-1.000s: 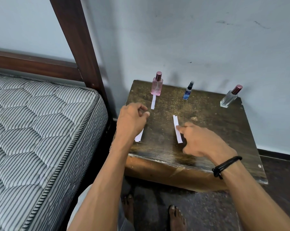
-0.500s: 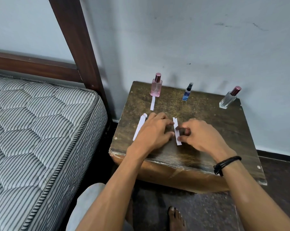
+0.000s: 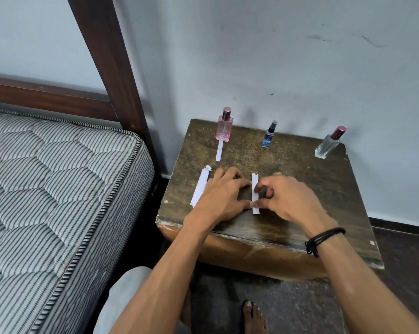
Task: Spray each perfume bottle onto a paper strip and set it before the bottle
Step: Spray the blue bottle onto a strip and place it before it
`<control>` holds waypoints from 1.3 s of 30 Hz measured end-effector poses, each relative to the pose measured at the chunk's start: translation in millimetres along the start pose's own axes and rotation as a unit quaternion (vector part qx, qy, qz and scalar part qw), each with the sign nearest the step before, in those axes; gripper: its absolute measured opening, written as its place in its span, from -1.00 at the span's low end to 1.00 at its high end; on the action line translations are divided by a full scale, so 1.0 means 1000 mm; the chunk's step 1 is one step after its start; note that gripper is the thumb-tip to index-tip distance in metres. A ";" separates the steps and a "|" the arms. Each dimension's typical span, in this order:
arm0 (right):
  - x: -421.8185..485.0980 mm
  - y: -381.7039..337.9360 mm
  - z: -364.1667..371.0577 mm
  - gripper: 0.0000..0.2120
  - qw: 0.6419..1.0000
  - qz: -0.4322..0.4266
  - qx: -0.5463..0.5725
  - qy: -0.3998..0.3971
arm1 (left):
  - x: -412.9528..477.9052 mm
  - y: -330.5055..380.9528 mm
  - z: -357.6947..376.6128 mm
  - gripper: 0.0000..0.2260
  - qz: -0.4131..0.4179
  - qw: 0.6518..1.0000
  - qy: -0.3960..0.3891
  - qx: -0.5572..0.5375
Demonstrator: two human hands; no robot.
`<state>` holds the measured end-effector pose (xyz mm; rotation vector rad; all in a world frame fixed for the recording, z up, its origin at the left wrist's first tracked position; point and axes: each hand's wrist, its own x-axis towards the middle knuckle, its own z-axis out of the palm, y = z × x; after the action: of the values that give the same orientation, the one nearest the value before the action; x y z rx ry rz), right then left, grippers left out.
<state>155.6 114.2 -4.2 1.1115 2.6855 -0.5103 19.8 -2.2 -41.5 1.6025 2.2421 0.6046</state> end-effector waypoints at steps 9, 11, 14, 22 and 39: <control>0.000 0.010 -0.001 -0.80 0.992 0.007 0.128 0.020 | 0.000 0.002 0.002 -0.48 -0.019 1.000 -0.005 -0.008; 0.001 0.011 0.000 -0.87 0.982 0.019 0.173 0.073 | 0.000 0.003 0.002 -0.48 -0.023 1.000 -0.004 -0.012; 0.005 0.012 0.004 -0.89 0.959 0.038 0.221 0.171 | 0.000 0.004 0.002 -0.48 -0.028 0.999 -0.001 -0.024; 0.047 0.026 0.008 -0.71 0.872 0.078 0.422 0.235 | 0.001 0.002 0.001 -0.50 -0.037 0.997 -0.024 -0.062; 0.094 0.014 -0.010 -0.90 0.868 0.068 0.440 0.218 | 0.000 -0.001 -0.005 -0.57 -0.033 0.992 -0.024 -0.124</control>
<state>99.1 188.1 -26.4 1.7850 2.6995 -1.7598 16.2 -3.1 -37.4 1.4020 2.0834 0.7837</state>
